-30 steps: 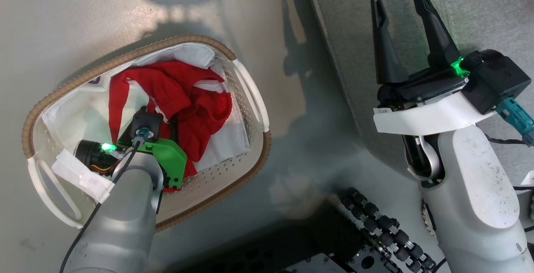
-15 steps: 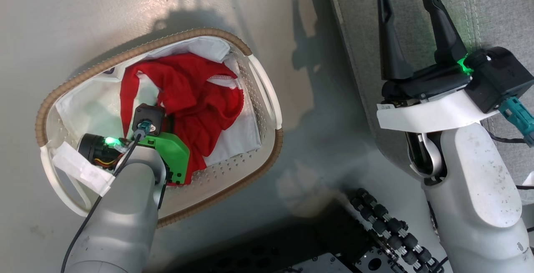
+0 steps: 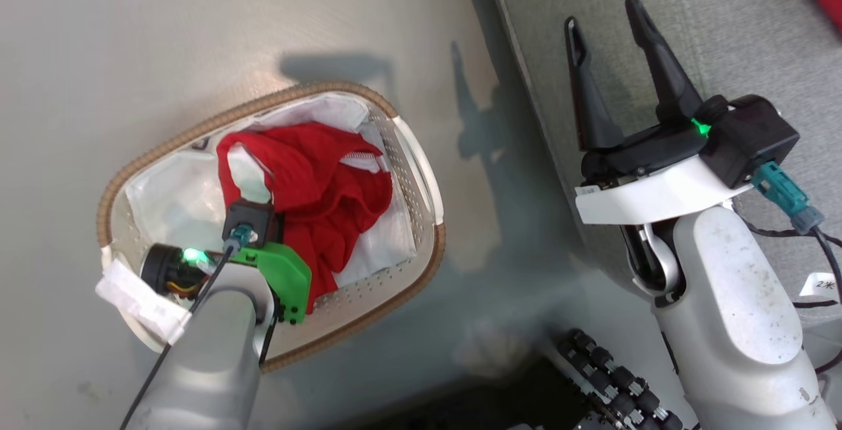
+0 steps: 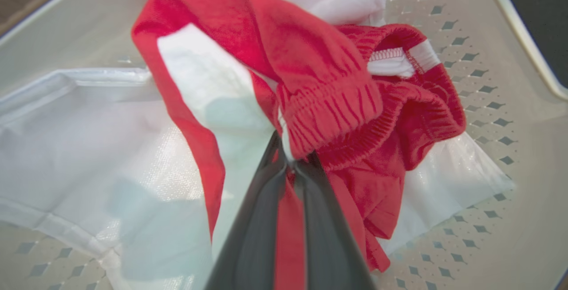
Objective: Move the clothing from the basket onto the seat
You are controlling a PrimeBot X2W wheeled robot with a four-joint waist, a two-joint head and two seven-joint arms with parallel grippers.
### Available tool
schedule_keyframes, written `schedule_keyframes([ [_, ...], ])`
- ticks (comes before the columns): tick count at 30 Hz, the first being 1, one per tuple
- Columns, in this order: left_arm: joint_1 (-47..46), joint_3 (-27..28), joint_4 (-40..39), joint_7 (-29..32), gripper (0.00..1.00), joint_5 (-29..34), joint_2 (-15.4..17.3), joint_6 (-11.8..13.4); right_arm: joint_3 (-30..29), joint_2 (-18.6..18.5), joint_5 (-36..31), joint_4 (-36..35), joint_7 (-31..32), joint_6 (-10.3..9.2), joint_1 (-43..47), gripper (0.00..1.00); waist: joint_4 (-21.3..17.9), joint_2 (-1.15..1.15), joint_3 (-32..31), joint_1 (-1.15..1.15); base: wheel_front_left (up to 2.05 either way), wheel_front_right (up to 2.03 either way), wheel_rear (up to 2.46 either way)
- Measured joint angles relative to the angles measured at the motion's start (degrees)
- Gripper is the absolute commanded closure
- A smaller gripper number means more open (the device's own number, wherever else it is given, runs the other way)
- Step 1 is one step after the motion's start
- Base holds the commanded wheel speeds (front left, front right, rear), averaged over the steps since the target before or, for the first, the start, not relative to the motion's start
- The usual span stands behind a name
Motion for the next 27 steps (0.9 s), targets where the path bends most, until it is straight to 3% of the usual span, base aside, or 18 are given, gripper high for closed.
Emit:
schedule_keyframes([
  [16,10.95,-4.83,-10.5,0.0,1.0,-5.37,0.0,-1.67,1.47,0.03,-1.11,5.44,0.0,0.0,6.39,0.0,2.13,0.0,-13.79,0.0,0.0,0.0,0.0],
  [27,17.3,-8.04,-19.39,0.0,1.0,-7.62,0.0,-1.22,0.75,0.05,-1.71,7.93,0.0,0.0,12.13,0.0,5.59,0.0,-22.99,-0.01,0.0,0.0,0.0],
])
